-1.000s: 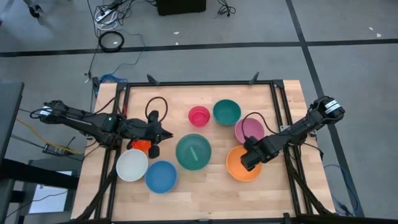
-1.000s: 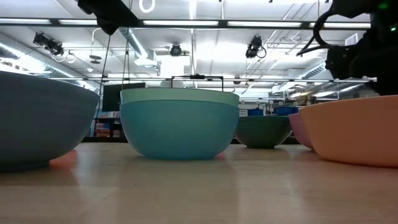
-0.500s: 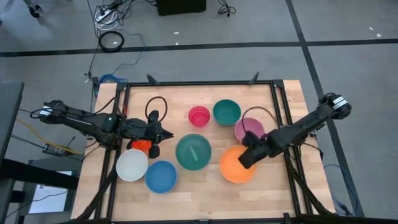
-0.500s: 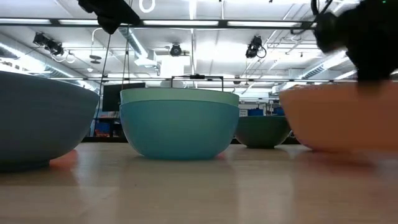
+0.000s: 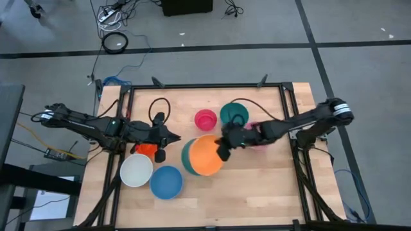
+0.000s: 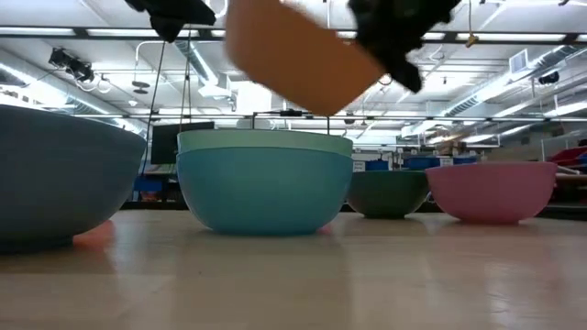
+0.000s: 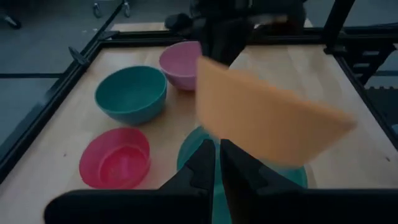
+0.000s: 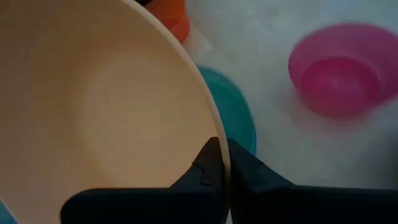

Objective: Nest bowls inside each other
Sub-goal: Stack the orange bowl on top of the light green bowl, then stack the blue bowl on top of the orange bowl

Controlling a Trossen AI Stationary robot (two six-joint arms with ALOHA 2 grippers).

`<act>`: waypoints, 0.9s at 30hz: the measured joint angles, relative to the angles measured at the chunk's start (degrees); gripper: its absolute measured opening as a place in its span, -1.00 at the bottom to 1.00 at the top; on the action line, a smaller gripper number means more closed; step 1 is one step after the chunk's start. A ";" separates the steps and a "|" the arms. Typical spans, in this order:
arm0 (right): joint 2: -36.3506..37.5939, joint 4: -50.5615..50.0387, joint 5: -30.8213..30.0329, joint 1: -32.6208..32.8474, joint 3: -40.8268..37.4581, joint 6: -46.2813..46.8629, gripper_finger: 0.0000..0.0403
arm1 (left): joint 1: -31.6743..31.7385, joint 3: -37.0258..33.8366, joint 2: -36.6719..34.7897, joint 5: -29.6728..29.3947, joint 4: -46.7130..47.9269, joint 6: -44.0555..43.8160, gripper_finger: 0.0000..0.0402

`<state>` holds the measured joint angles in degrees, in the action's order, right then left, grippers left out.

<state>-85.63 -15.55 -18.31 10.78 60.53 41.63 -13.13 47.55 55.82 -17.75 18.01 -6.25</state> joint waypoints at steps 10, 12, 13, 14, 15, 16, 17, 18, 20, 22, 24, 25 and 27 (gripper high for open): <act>-11.99 -1.87 4.88 -4.15 7.71 -9.11 -0.98 | -0.02 5.04 -0.40 10.53 20.59 -6.96 -0.83; -12.79 -3.41 5.75 -4.38 9.14 -10.37 -0.93 | -0.04 5.86 -0.40 14.66 24.81 -7.76 -0.83; -12.85 -4.39 5.81 -4.43 9.66 -10.79 -0.89 | -0.09 6.03 -0.40 16.02 26.46 -7.83 -0.83; -12.82 -5.53 5.89 -4.47 10.05 -11.06 -0.84 | -0.09 6.05 -0.40 17.20 27.79 -7.85 -0.83; -12.81 -6.62 5.91 -4.48 10.42 -11.21 -0.78 | -0.09 6.07 -0.40 17.80 28.90 -7.72 -0.83; -12.79 -8.37 5.97 -4.51 10.84 -11.22 -0.72 | -0.07 6.08 -0.40 18.27 29.98 -7.69 -0.83; -12.66 -10.97 5.95 -4.54 11.35 -10.68 -0.66 | -0.07 6.08 -0.40 18.70 31.04 -7.64 -0.83; -12.52 -14.10 5.95 -4.54 12.13 -9.83 -0.60 | -0.07 6.08 -0.40 18.88 31.98 -7.28 -0.83; -12.44 -19.92 5.63 -4.54 14.02 -8.05 -0.48 | -0.07 6.10 -0.10 19.18 33.89 -5.69 -0.83; -12.39 -25.99 4.74 -4.51 15.52 -6.53 -0.39 | -0.07 6.09 0.16 19.56 35.10 -4.24 -0.83; -12.37 -29.08 2.67 -3.72 16.63 -6.28 -0.33 | -0.07 5.59 0.43 20.46 35.59 -2.91 -0.83; -12.09 -29.52 0.88 -3.04 16.92 -6.37 -0.31 | -0.07 4.99 0.74 20.74 35.81 -2.27 -0.83; -11.28 -29.56 -2.97 -1.11 17.21 -7.40 -0.29 | -0.07 3.49 1.55 21.35 35.85 -0.93 -0.83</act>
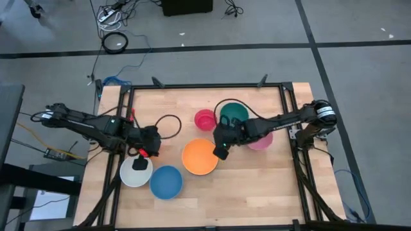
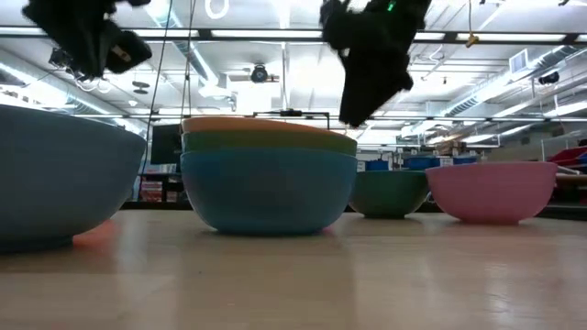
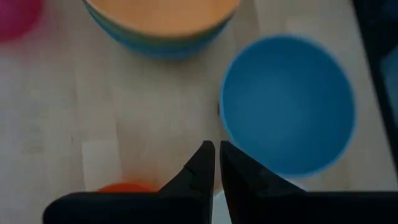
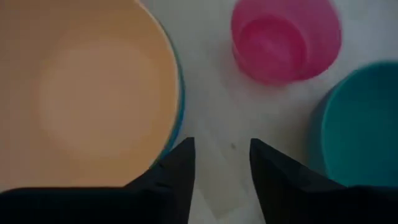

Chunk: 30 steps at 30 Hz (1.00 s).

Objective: Nest bowls inside each other
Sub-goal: Stack the blue bowl on top of the orange bowl

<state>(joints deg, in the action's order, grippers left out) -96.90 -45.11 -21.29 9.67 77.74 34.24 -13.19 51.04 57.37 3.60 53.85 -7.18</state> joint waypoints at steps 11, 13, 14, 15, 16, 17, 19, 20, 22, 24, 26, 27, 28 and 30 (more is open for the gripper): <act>6.48 0.15 -9.37 5.48 0.06 1.38 -0.28 | -0.78 -1.56 9.29 4.02 -1.18 6.00 -0.83; 7.13 0.12 -9.39 5.63 0.06 1.55 -0.28 | -1.11 -1.56 11.14 4.02 -1.26 6.86 -0.82; 7.29 0.10 -9.39 5.66 0.06 1.55 -0.28 | -1.20 -1.56 12.12 4.02 -1.36 6.89 -0.81; 7.40 0.07 -9.39 5.66 0.06 1.55 -0.28 | -1.21 -1.53 13.09 4.02 -1.55 6.87 -0.79; 7.43 0.03 -9.39 5.66 0.06 1.55 -0.29 | -1.23 -1.52 13.91 4.02 -1.70 6.72 -0.77; 7.43 0.02 -9.39 5.66 0.06 1.55 -0.29 | -1.22 -1.52 14.59 4.17 -1.76 6.19 -0.74; 7.43 -0.16 -9.37 5.66 0.04 1.57 -0.28 | -1.22 -1.48 15.65 5.00 -1.76 5.13 -0.66; 7.43 -0.18 -9.37 5.66 0.04 1.58 -0.28 | -1.22 -1.48 16.10 5.33 -1.78 4.38 -0.61; 7.43 -0.21 -9.37 5.66 0.04 1.58 -0.27 | -1.22 -1.48 16.49 6.01 -1.85 3.69 -0.51; 7.43 -0.20 -9.37 5.66 0.04 1.58 -0.27 | -1.22 -1.48 16.52 6.07 -2.45 3.64 -0.42; 7.43 -0.22 -9.37 5.66 0.02 1.58 -0.28 | -1.22 -1.48 16.50 6.07 -3.84 3.10 -0.34; 7.43 -0.26 -9.37 5.66 0.02 1.58 -0.27 | -1.21 -1.46 16.40 6.07 -4.58 2.71 -0.31; 7.43 -0.37 -9.37 5.66 0.02 1.60 -0.27 | -1.18 -1.45 16.29 6.12 -5.18 2.48 -0.29; 7.43 -0.47 -9.37 5.66 -0.01 1.60 -0.27 | -1.18 -1.45 16.33 6.14 -6.37 1.86 -0.26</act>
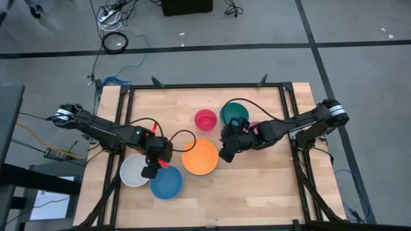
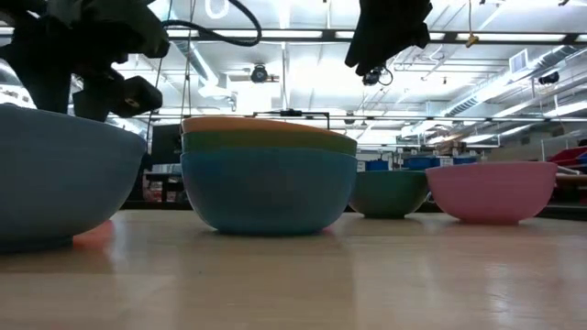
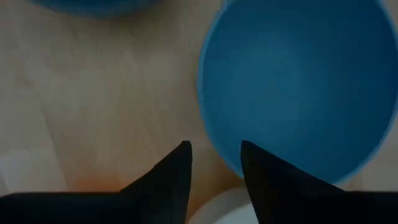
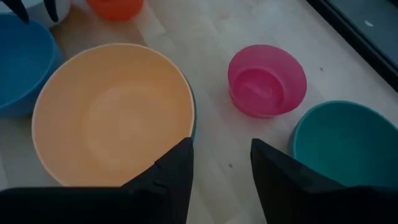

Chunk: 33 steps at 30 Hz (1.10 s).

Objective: Nest bowls inside each other
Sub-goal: Stack the blue bowl on top of the orange bowl

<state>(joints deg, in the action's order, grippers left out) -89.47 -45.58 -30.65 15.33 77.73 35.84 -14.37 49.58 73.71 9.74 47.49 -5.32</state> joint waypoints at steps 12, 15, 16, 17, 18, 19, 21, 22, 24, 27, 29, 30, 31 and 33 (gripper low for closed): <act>0.00 -0.02 0.04 0.28 -0.02 0.06 -0.28 | -0.09 0.00 3.06 0.00 -2.10 -7.18 -0.24; 0.00 -0.04 0.09 0.33 -0.02 0.06 -0.27 | -0.09 0.00 4.49 -0.02 -3.08 -7.56 -0.24; 0.00 -0.04 0.09 0.37 -0.02 0.06 -0.27 | -0.09 0.00 4.97 -0.02 -3.59 -7.91 -0.24; 0.00 -0.04 0.09 0.43 -0.02 0.06 -0.28 | -0.09 0.00 5.52 -0.08 -3.83 -8.24 -0.24; 0.00 -0.10 0.13 0.44 -0.02 0.05 -0.28 | -0.09 0.00 6.15 -0.46 -4.07 -8.47 -0.24; 0.00 -0.13 0.22 0.44 -0.02 0.05 -0.28 | -0.10 0.00 6.75 -1.09 -4.50 -8.62 -0.24; 0.00 -0.33 0.32 0.46 -0.02 0.05 -0.28 | -0.09 0.00 7.93 -1.85 -4.58 -8.61 -0.24; 0.00 -0.45 0.33 0.46 -0.02 0.04 -0.28 | -0.09 0.00 8.36 -2.26 -4.47 -8.59 -0.24; 0.00 -0.57 0.33 0.46 -0.04 0.04 -0.28 | -0.09 0.00 9.16 -2.34 -4.73 -8.57 -0.24; 0.00 -0.57 0.31 0.56 -0.04 0.04 -0.28 | 0.00 0.00 9.39 -2.35 -5.44 -7.82 -0.27; 0.00 -0.59 0.31 0.65 -0.04 0.04 -0.29 | 0.00 0.02 9.38 -3.20 -7.23 -7.10 -0.34; 0.00 -0.59 0.31 0.70 -0.04 0.04 -0.29 | 0.00 0.02 9.38 -3.60 -7.85 -7.01 -0.39; 0.00 -0.60 0.29 0.70 -0.04 0.04 -0.29 | 0.00 0.02 9.38 -3.69 -8.25 -6.86 -0.46; 0.00 -0.73 0.28 0.70 -0.04 0.04 -0.29 | 0.00 0.02 9.38 -3.69 -9.43 -6.65 -0.61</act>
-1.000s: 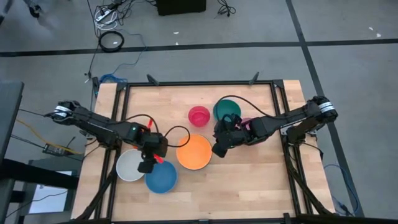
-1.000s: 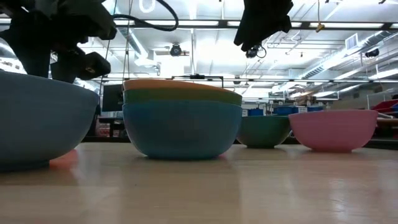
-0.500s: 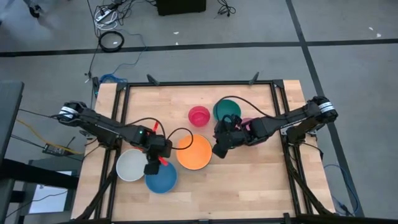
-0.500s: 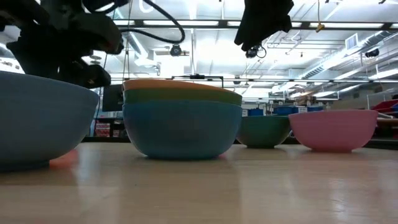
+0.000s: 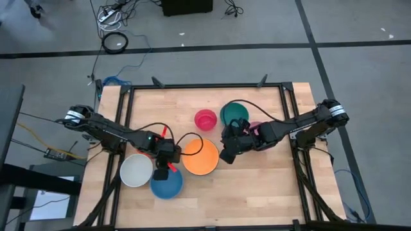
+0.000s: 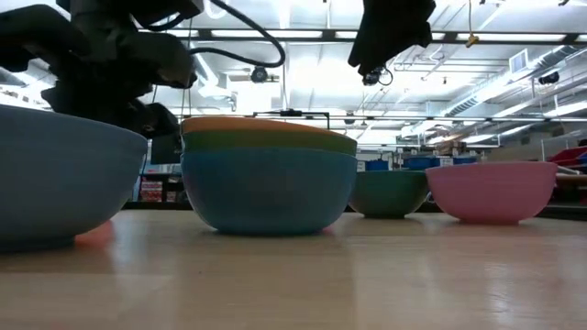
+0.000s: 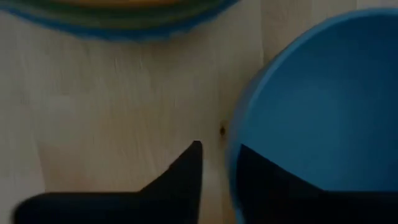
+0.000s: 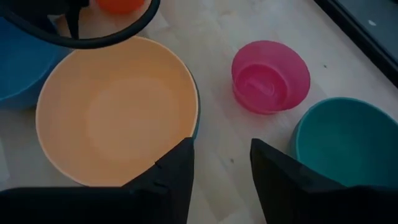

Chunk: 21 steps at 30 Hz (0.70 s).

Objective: Nest bowls inside each other
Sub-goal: Stack the blue bowl on top of the orange bowl

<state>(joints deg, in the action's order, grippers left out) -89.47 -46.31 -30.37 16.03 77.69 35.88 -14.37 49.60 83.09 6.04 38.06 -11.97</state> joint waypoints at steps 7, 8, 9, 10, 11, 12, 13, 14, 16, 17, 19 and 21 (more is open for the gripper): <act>0.00 -0.14 -0.02 0.00 0.00 -0.02 -0.29 | 0.00 0.00 0.00 -0.12 -0.31 0.59 -0.94; -0.02 -0.14 -0.02 0.00 0.00 -0.02 -0.29 | 0.00 -0.01 0.00 -0.13 -0.80 0.59 -0.94; -0.02 -0.15 -0.04 0.00 0.00 -0.04 -0.29 | 0.00 0.00 0.00 -0.13 -1.59 0.59 -0.94; -0.02 -0.18 -0.06 0.00 0.00 -0.04 -0.29 | 0.00 0.08 -0.01 -0.03 -2.12 0.59 -0.95; -0.02 -0.30 -0.20 0.00 0.00 -0.04 -0.29 | 0.00 0.49 -0.24 0.32 -1.79 0.60 -0.96; -0.02 -0.52 -0.33 0.00 0.00 -0.04 -0.30 | 0.00 1.08 -0.62 0.75 -1.41 0.59 -0.96; -0.02 -0.86 -0.46 0.00 0.00 -0.04 -0.30 | 0.00 2.13 -1.01 1.21 -0.98 0.60 -0.96; -0.02 -1.16 -0.73 -0.02 0.00 -0.05 -0.30 | 0.00 3.40 -1.49 1.39 -0.31 0.75 -0.96; -0.02 -1.65 -1.20 -0.02 0.00 -0.07 -0.30 | 0.00 6.61 -2.49 1.43 3.80 1.18 -0.96; -0.02 -1.66 -1.43 0.00 0.00 -0.07 -0.30 | 0.00 8.68 -2.83 1.49 6.89 1.24 -0.96; -0.02 -1.82 -1.55 -0.02 0.00 -0.07 -0.30 | 0.00 13.41 -3.17 1.55 13.33 1.25 -0.96; -0.02 -1.80 -1.55 -0.02 0.00 -0.06 -0.30 | 0.00 18.41 -3.34 0.91 18.49 2.44 -0.96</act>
<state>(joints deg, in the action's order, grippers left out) -89.49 -48.12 -31.92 16.01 77.69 35.82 -14.37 68.01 79.75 6.96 56.54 -9.52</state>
